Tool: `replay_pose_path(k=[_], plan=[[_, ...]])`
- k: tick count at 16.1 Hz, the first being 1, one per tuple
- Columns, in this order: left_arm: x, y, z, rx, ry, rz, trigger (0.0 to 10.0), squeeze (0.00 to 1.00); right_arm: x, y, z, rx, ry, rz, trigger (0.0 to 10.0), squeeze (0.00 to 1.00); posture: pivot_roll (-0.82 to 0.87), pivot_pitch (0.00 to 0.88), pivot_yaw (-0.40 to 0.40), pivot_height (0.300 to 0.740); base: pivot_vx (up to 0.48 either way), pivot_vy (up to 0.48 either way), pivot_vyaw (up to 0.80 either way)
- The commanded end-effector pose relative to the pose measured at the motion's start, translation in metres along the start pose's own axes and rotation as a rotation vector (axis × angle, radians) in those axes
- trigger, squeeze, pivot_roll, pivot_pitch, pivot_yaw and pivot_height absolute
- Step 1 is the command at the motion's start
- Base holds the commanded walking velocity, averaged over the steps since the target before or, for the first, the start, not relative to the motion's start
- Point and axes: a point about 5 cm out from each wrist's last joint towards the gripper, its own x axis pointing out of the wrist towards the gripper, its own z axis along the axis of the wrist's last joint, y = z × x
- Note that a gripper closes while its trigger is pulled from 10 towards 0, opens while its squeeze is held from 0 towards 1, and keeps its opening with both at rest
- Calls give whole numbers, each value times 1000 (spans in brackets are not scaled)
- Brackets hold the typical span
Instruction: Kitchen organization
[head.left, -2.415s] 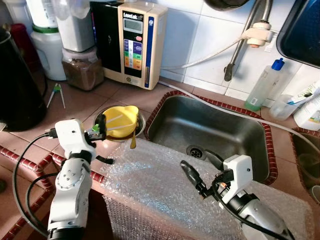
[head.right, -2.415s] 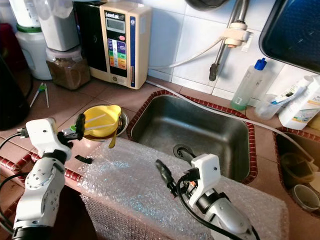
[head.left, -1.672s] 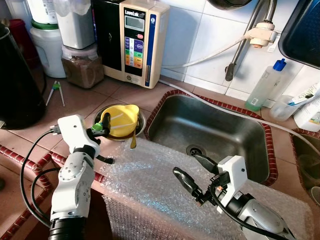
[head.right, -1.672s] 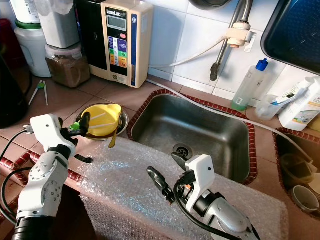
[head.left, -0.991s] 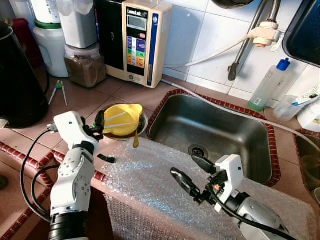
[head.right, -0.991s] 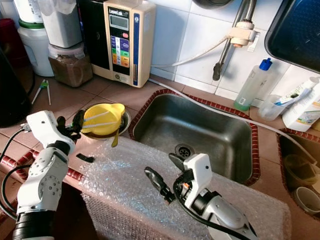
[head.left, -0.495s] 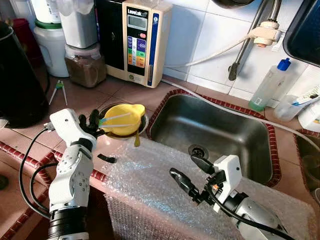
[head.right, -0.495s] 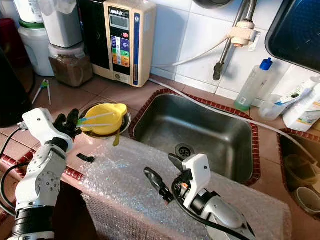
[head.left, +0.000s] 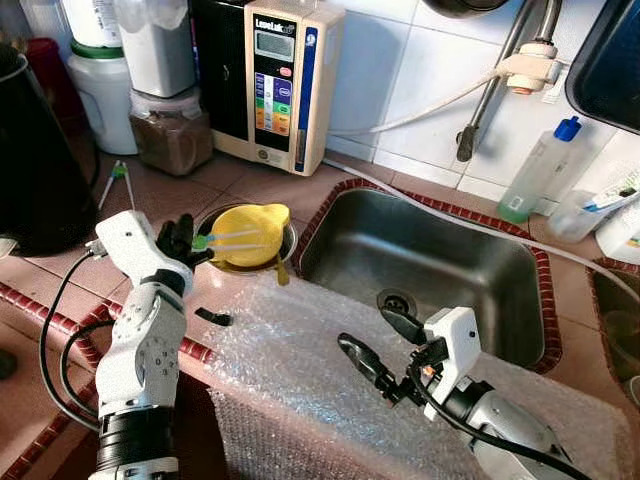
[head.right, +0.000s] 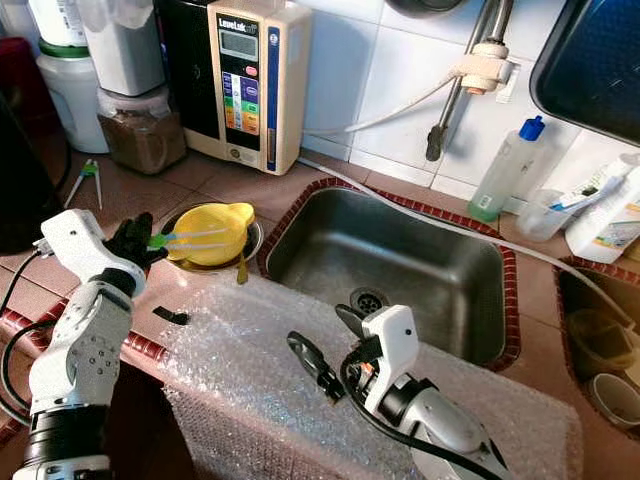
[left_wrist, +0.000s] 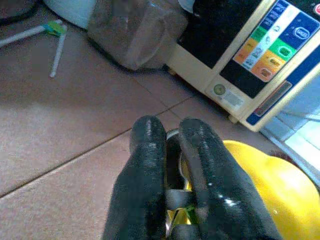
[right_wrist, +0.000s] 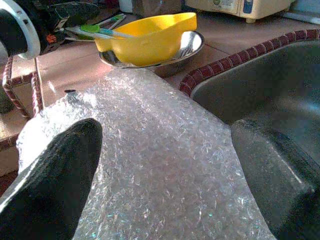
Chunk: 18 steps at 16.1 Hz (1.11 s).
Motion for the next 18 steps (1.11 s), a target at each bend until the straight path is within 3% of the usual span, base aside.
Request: replay_pose_path(k=[1,5,9,12,13,18], plan=[[0,-1,0,-3,10,18,0,0,-1,-3,1,-13,-2,-15,10000,0,137,0,-81,740,0,0,0],[2,-5,12,-5,-47,5,0,0,-1,-4,1,-14,-4,-19,10000,0,142,0,-84,740,0,0,0],[0,-21,35,83,-180,-70,0,0,1,-6,2,-24,-7,-20,10000,0,147,0,-91,740,0,0,0],[-2,-36,38,83,-199,-162,0,0,2,-7,3,-30,-8,-23,10000,0,147,0,-91,740,0,0,0],[-3,-44,36,44,-195,-213,0,0,1,-8,3,-34,-10,-30,10000,0,142,0,-93,740,0,0,0],[-3,-51,36,91,-204,-264,0,0,1,-10,3,-49,-12,-37,10000,0,141,0,-93,740,0,0,0]])
